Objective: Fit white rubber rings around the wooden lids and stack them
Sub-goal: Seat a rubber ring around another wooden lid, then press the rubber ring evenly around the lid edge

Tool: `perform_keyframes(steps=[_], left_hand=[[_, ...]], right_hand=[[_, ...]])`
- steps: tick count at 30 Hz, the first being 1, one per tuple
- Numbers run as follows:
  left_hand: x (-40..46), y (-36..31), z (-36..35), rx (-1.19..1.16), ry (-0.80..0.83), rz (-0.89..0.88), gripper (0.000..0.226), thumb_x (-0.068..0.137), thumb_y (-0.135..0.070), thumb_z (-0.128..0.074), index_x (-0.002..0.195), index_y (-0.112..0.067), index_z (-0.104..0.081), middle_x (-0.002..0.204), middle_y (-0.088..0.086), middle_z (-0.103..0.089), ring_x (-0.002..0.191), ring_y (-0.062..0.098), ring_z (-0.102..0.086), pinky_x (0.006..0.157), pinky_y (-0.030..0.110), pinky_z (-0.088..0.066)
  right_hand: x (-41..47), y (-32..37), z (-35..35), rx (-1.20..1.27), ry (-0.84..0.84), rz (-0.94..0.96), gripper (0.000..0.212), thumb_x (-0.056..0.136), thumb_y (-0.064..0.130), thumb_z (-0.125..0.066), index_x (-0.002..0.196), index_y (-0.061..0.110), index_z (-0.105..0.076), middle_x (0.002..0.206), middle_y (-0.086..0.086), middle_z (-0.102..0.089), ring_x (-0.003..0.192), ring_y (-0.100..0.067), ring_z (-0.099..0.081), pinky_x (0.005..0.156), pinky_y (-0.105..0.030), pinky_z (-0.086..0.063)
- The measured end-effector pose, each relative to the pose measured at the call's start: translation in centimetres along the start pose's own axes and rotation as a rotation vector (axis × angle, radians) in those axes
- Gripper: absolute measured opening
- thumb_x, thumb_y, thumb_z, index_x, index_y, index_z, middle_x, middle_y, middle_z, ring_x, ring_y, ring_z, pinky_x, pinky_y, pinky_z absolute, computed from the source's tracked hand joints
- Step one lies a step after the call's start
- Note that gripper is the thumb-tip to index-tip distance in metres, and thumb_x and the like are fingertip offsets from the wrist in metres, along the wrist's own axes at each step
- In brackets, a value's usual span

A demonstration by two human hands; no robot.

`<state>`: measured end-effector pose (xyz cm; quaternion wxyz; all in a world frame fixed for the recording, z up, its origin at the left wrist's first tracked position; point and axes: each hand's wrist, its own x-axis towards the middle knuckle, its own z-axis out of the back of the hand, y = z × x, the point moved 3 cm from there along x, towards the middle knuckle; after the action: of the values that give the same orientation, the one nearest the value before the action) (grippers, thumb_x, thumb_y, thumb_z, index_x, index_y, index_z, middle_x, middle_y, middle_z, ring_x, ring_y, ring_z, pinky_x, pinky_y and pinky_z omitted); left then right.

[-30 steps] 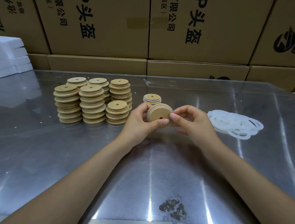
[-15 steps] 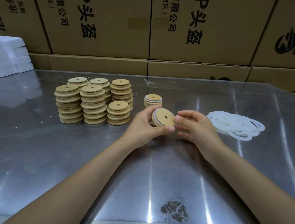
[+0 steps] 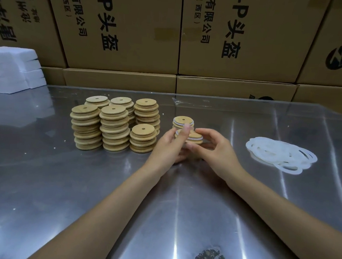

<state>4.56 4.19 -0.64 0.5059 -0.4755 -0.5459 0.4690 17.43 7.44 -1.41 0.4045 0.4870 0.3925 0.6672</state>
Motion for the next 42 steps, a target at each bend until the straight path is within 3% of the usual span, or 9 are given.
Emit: perform_keyframes(steps=[2,5,8,10,16,30,37,40,42], left_hand=[[-0.2,-0.1,0.4,0.196,-0.093,-0.086,0.015,0.093,-0.037,-0.056,0.106,-0.034,-0.051,0.087,-0.012,-0.072,0.078,0.006,-0.069,0.065,0.019,-0.052],[-0.4,0.0,1.2,0.707,-0.22,-0.288,0.031,0.088,-0.026,-0.062,0.117,-0.026,-0.053,0.096,-0.01,-0.066,0.077,0.013,-0.063,0.076,0.029,-0.049],[-0.3,0.3,1.2,0.864,-0.212,-0.319,0.009,0.087,-0.024,-0.06,0.095,-0.026,-0.064,0.088,-0.011,-0.067,0.07,0.007,-0.057,0.066,0.023,-0.042],[-0.2,0.6,0.8,0.951,-0.172,-0.302,0.007,0.086,-0.025,-0.059,0.088,-0.028,-0.065,0.083,-0.011,-0.066,0.066,0.002,-0.053,0.06,0.021,-0.039],[0.0,0.7,0.2,0.989,-0.144,-0.314,0.008,0.087,-0.026,-0.058,0.089,-0.026,-0.066,0.091,-0.01,-0.062,0.078,0.009,-0.056,0.069,0.029,-0.047],[-0.1,0.6,0.1,1.01,-0.125,-0.312,0.007,0.087,-0.026,-0.059,0.089,-0.026,-0.066,0.092,-0.009,-0.059,0.078,0.009,-0.054,0.068,0.027,-0.045],[0.1,0.6,0.2,1.032,-0.136,-0.336,0.007,0.087,-0.025,-0.059,0.09,-0.026,-0.065,0.091,-0.01,-0.059,0.077,0.008,-0.052,0.065,0.023,-0.038],[-0.1,0.2,0.5,1.085,-0.148,-0.393,0.012,0.087,-0.024,-0.058,0.097,-0.024,-0.064,0.099,-0.007,-0.06,0.086,0.011,-0.053,0.07,0.024,-0.039],[-0.2,-0.2,0.9,1.176,-0.19,-0.443,0.019,0.087,-0.025,-0.057,0.106,-0.022,-0.062,0.107,-0.003,-0.059,0.1,0.017,-0.052,0.082,0.028,-0.041]], right_hand=[[1.5,-0.5,0.0,-0.079,-0.092,0.028,0.039,0.077,0.02,-0.078,0.111,0.023,-0.059,0.106,0.004,-0.067,0.094,-0.015,-0.066,0.086,-0.031,-0.053],[4.1,-1.0,-0.4,-0.199,-0.228,0.045,0.044,0.078,0.028,-0.076,0.117,0.022,-0.058,0.106,0.008,-0.065,0.099,-0.012,-0.063,0.089,-0.03,-0.049],[6.4,-1.4,-1.2,-0.285,-0.281,0.045,0.048,0.079,0.034,-0.073,0.122,0.024,-0.055,0.112,0.007,-0.064,0.105,-0.013,-0.059,0.089,-0.03,-0.046],[7.6,-1.8,-1.8,-0.346,-0.265,0.051,0.05,0.079,0.037,-0.072,0.124,0.025,-0.053,0.118,0.006,-0.063,0.11,-0.015,-0.057,0.088,-0.031,-0.045],[9.9,-3.0,-2.5,-0.431,-0.177,0.005,0.053,0.081,0.041,-0.069,0.128,0.027,-0.048,0.122,0.003,-0.061,0.115,-0.02,-0.054,0.093,-0.043,-0.047],[10.4,-3.7,-2.5,-0.43,-0.142,-0.062,0.068,0.079,0.039,-0.072,0.135,0.02,-0.04,0.133,-0.001,-0.055,0.124,-0.022,-0.048,0.099,-0.041,-0.044],[9.8,-3.5,-2.1,-0.406,-0.201,-0.085,0.083,0.076,0.039,-0.075,0.142,0.015,-0.031,0.147,-0.002,-0.039,0.128,-0.022,-0.046,0.102,-0.041,-0.042],[8.6,-3.2,-1.7,-0.392,-0.231,-0.098,0.078,0.079,0.036,-0.073,0.141,0.013,-0.033,0.145,-0.004,-0.04,0.126,-0.022,-0.047,0.101,-0.041,-0.042],[7.4,-3.0,-1.2,-0.397,-0.247,-0.105,0.068,0.082,0.033,-0.07,0.138,0.012,-0.036,0.141,-0.003,-0.044,0.123,-0.022,-0.049,0.099,-0.04,-0.043]])
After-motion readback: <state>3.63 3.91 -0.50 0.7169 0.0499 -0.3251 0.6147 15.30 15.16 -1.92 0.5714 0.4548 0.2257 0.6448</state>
